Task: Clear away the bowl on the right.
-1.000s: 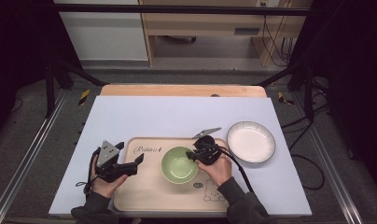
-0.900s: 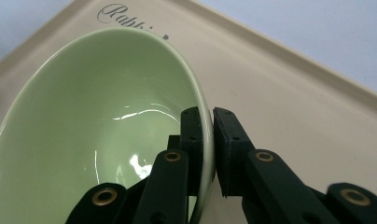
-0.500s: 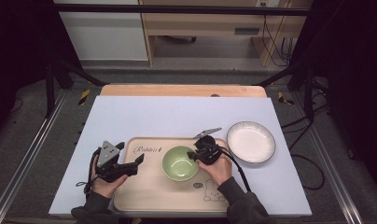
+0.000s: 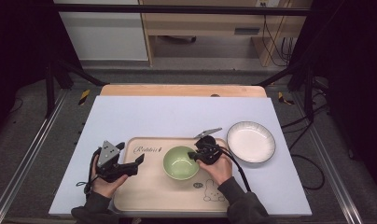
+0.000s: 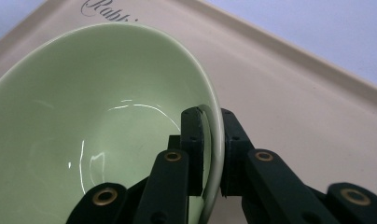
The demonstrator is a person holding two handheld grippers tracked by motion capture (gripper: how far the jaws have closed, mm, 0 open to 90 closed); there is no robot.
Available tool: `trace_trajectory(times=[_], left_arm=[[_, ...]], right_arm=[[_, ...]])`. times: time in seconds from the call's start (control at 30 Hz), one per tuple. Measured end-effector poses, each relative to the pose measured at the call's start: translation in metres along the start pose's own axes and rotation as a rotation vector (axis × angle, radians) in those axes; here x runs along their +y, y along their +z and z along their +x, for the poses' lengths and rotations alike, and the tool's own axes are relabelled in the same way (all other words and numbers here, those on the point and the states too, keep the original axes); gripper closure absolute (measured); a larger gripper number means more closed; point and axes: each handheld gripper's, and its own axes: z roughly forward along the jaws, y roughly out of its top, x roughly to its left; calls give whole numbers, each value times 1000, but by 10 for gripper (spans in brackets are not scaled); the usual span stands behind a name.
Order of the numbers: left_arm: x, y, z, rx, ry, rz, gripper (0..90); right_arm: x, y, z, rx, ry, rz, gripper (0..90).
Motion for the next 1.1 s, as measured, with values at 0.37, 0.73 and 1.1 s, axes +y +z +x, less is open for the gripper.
trace_trajectory(times=[0.37,0.73,1.1], left_arm=[[1,-1,0,-1,-3,-6,149],[1,-2,1,-2,-8,-9,149],[1,-3,4,2,-15,-11,145]], right_arm=[[1,-12,1,-35,-39,-70,708],[1,-41,0,-65,-72,-202,510],[-6,-75,-7,-82,-46,-352,292]])
